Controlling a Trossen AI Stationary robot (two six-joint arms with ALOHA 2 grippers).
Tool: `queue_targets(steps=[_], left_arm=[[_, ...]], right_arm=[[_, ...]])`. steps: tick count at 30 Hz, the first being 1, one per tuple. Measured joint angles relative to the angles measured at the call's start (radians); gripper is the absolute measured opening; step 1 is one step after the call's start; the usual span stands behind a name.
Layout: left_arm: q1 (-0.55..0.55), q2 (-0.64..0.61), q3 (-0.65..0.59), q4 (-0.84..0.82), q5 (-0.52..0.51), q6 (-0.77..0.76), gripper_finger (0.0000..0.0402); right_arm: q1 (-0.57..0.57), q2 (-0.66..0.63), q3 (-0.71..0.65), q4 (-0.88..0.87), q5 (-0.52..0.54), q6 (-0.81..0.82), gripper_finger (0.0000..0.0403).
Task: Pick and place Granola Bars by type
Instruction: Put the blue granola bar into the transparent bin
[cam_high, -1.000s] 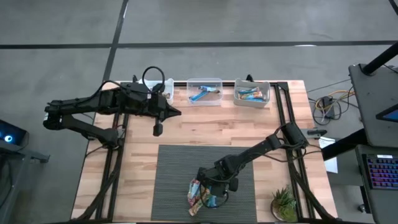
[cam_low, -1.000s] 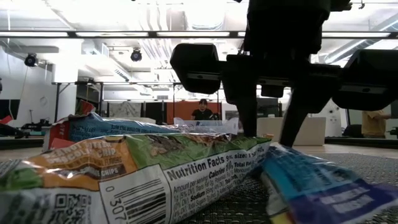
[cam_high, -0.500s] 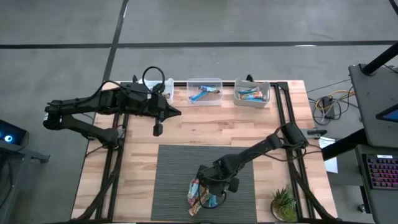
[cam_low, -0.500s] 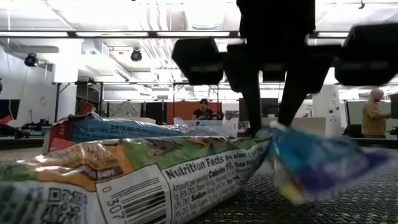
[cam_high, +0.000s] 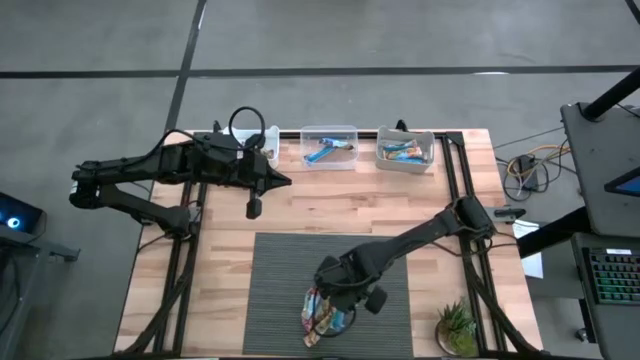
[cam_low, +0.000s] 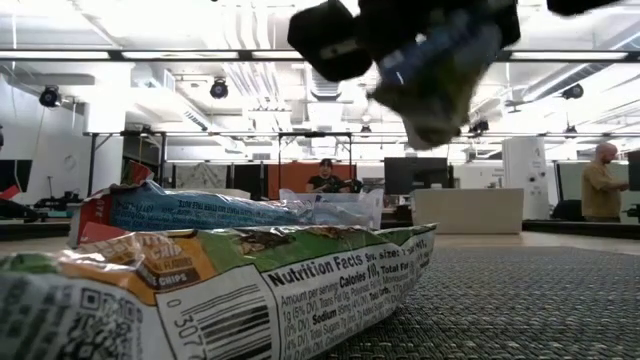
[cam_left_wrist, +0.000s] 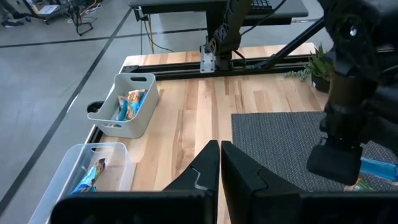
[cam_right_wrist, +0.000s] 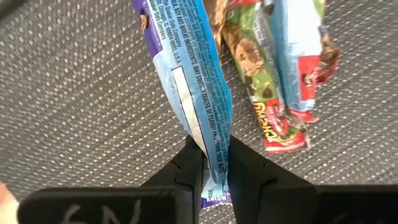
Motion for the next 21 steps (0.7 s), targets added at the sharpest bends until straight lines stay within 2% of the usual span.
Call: queue_targets(steps=[12,21], left_arm=[[0.0,0.0,0.0,0.0,0.0,0.0,0.0],[0.0,0.0,0.0,0.0,0.0,0.0,0.0]], right_arm=[[-0.022,0.0,0.101,-0.153,-0.003,0.098,0.0047],[-0.111,-0.002,0.116,-0.263,-0.016,0.146,0.0047]])
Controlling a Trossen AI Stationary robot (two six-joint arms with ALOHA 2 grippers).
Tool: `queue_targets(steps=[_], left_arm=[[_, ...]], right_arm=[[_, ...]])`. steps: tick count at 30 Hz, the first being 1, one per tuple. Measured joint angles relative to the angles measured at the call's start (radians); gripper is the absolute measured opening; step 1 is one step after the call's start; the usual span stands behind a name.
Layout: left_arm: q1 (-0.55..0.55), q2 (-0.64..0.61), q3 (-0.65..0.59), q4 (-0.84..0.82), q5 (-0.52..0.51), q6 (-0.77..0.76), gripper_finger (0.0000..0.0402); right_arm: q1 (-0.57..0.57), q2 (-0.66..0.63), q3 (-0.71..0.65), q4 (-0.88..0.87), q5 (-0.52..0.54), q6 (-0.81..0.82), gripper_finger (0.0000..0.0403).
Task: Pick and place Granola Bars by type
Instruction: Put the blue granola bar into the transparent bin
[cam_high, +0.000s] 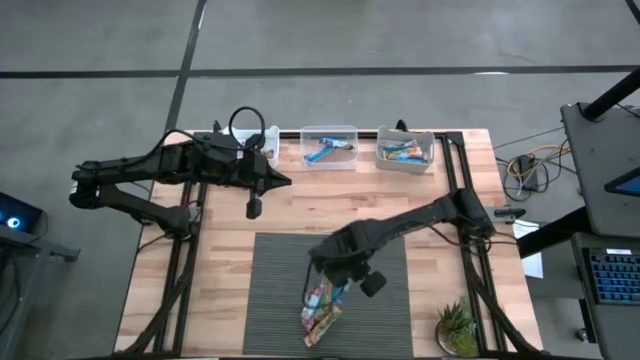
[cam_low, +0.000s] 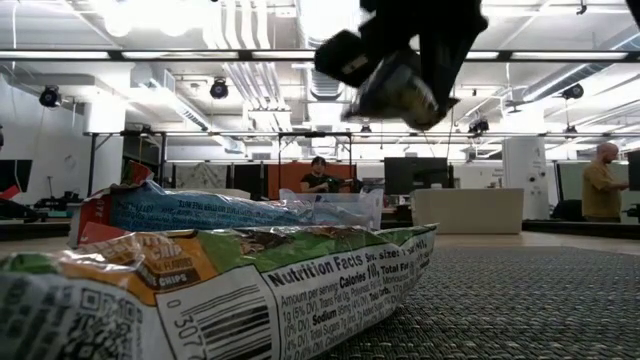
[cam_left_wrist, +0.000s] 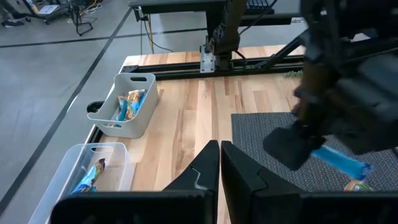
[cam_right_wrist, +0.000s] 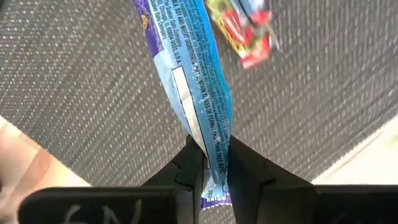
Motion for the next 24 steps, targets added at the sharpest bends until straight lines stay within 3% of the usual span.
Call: queue_targets(steps=[6,24], left_arm=[[0.0,0.0,0.0,0.0,0.0,0.0,0.0],[0.0,0.0,0.0,0.002,0.0,0.0,0.0]], right_arm=[[-0.081,-0.02,-0.029,-0.009,-0.079,0.017,0.0047],[-0.326,-0.213,-0.056,-0.023,-0.084,0.006,0.0047]])
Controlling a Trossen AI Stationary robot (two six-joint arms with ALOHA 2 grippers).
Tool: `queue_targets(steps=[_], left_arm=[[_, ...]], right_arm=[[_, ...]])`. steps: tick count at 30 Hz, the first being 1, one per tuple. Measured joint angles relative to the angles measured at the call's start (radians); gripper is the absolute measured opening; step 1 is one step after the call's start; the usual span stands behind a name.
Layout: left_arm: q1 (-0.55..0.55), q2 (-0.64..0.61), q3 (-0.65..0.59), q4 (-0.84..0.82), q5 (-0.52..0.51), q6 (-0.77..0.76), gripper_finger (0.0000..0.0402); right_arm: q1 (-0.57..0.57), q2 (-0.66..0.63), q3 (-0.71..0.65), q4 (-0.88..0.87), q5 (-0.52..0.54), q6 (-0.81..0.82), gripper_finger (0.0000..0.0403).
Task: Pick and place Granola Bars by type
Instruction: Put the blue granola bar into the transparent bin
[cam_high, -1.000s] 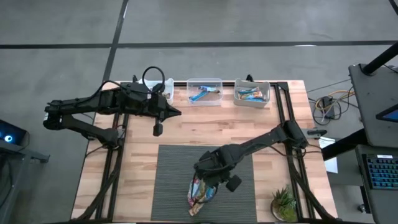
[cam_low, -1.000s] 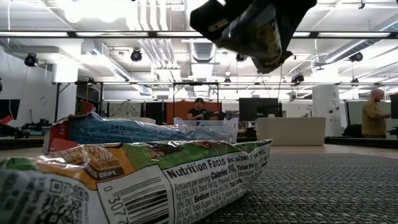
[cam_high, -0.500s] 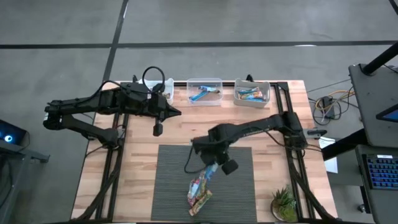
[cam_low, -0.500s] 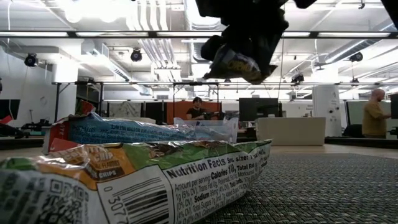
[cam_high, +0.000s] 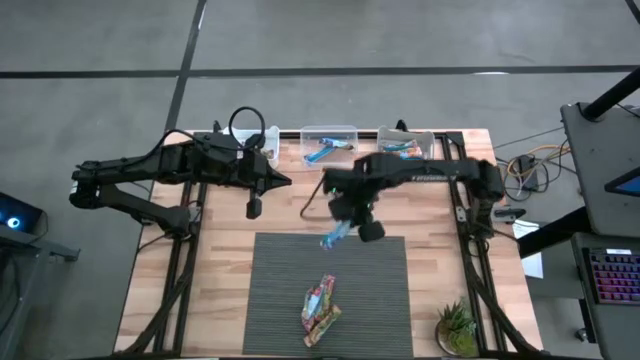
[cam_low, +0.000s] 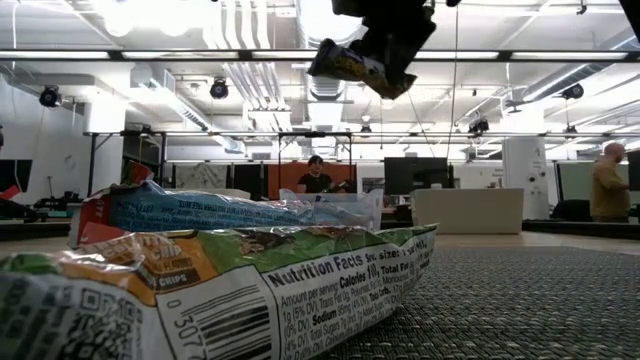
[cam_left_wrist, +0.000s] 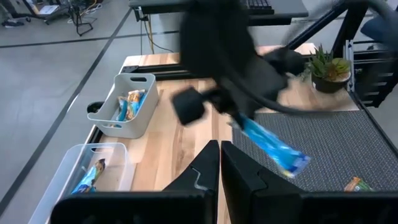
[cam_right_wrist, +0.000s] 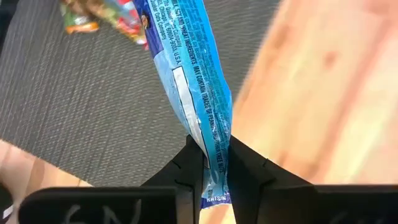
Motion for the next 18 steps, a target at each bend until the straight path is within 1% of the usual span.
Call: queue_targets(steps=[5,18], left_arm=[[0.0,0.0,0.0,0.004,0.0,0.0,0.0],[0.0,0.0,0.0,0.005,0.0,0.0,0.0]], right_arm=[[-0.098,-0.063,-0.002,0.0,0.001,-0.003,0.0047],[-0.356,-0.18,-0.002,-0.001,0.003,-0.014,0.0047]])
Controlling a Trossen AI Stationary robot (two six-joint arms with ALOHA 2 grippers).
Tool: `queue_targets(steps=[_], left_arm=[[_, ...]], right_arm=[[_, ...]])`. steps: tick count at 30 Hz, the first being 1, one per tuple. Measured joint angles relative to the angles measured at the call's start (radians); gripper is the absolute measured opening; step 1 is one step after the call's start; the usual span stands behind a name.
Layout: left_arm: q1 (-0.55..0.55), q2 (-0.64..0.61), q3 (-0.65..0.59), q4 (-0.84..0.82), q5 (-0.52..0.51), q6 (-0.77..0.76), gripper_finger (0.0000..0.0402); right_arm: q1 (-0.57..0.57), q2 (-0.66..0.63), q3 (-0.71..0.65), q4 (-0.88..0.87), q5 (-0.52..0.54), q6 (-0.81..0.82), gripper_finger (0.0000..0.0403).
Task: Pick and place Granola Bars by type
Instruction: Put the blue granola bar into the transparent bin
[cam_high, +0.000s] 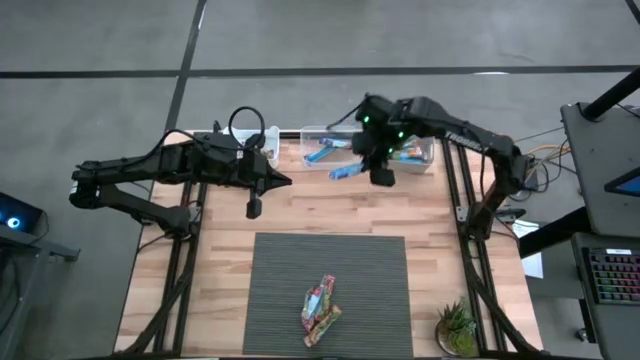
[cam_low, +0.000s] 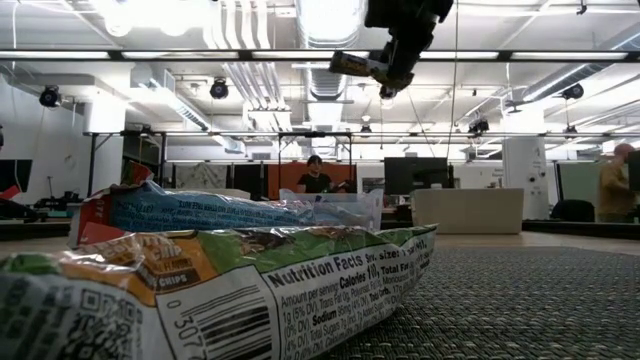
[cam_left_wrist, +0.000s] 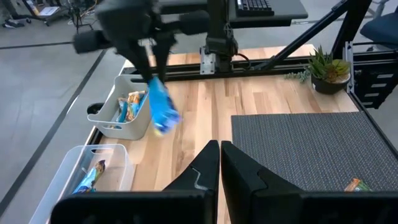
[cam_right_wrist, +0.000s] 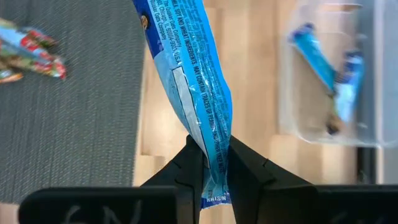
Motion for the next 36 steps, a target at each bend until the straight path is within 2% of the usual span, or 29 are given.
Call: queue_targets(steps=[13,26,36], left_arm=[[0.0,0.0,0.0,0.001,0.0,0.0,0.0],[0.0,0.0,0.0,0.001,0.0,0.0,0.0],[0.0,0.0,0.0,0.001,0.0,0.007,0.0]], right_arm=[[-0.157,-0.037,0.0,0.018,0.02,0.0,0.0047],[-0.214,-0.035,0.0,0.304,0.025,0.094,0.0047],[-0.226,-0.035,-0.025,0.415,0.052,0.102,0.0047]])
